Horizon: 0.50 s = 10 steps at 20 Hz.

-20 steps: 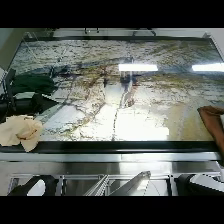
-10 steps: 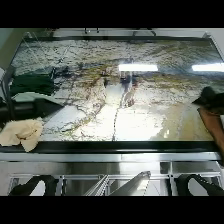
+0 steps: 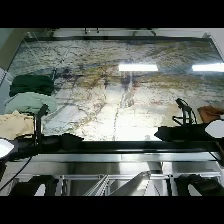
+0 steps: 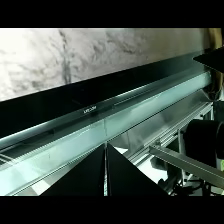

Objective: Fold the shirts.

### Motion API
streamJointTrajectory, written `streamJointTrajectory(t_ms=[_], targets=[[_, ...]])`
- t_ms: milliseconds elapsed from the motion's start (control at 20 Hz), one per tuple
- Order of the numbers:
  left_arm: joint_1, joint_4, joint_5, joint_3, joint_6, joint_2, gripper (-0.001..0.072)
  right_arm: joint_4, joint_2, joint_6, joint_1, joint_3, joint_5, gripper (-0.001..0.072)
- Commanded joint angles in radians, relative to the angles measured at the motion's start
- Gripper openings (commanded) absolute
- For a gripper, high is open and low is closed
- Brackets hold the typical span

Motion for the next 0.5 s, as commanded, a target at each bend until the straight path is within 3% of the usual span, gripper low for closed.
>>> streamJointTrajectory(t_ms=[0, 450], targets=[[-0.032, 0.000, 0.027, -0.033, -0.027, 0.029, 0.0015, 0.004, 0.008, 0.009, 0.030, -0.024, -0.027, 0.0012], [-0.032, 0.000, 0.032, -0.033, -0.027, 0.029, 0.0014, 0.003, 0.008, 0.008, 0.030, -0.024, 0.000, 0.0012]])
